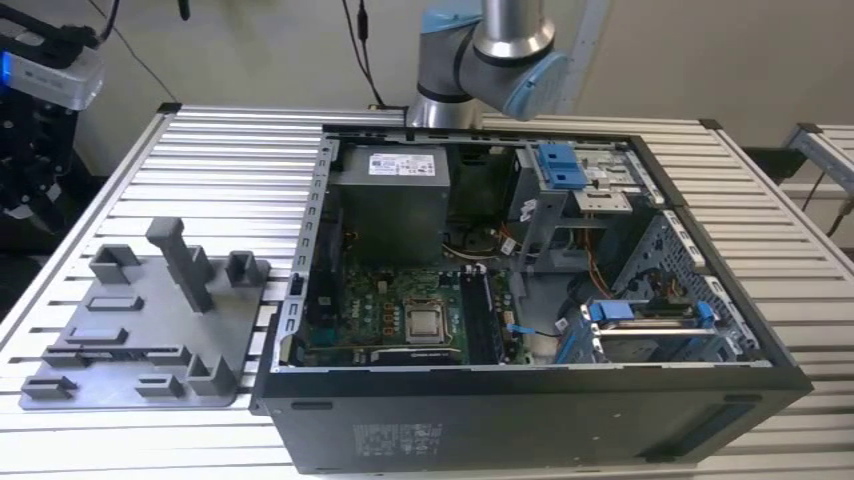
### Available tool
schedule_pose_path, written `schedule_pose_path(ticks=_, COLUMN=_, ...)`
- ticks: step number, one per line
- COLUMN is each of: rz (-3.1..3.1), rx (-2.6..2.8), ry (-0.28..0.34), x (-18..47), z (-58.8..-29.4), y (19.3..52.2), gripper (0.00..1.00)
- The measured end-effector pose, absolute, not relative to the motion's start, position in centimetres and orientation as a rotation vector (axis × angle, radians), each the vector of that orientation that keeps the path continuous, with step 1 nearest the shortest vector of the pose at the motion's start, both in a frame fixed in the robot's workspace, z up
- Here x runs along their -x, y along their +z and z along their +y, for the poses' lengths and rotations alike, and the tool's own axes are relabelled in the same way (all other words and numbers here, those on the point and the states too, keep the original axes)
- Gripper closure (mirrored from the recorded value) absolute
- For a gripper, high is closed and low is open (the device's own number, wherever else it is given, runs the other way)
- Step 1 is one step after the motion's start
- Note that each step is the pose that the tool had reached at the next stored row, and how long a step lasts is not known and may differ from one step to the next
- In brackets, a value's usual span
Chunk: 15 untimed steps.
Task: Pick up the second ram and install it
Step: 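Pick up the second ram and move it above second insertion slot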
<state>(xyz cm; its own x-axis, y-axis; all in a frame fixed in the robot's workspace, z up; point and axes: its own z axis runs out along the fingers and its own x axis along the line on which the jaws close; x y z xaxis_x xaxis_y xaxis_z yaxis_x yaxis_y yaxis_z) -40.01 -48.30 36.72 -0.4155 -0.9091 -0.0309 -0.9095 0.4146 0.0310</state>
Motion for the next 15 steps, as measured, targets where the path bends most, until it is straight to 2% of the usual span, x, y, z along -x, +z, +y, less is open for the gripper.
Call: schedule_pose_path(ticks=15, rz=2.384, rx=2.035, ry=0.065, x=40.01, z=-48.31, y=36.32, gripper=0.89)
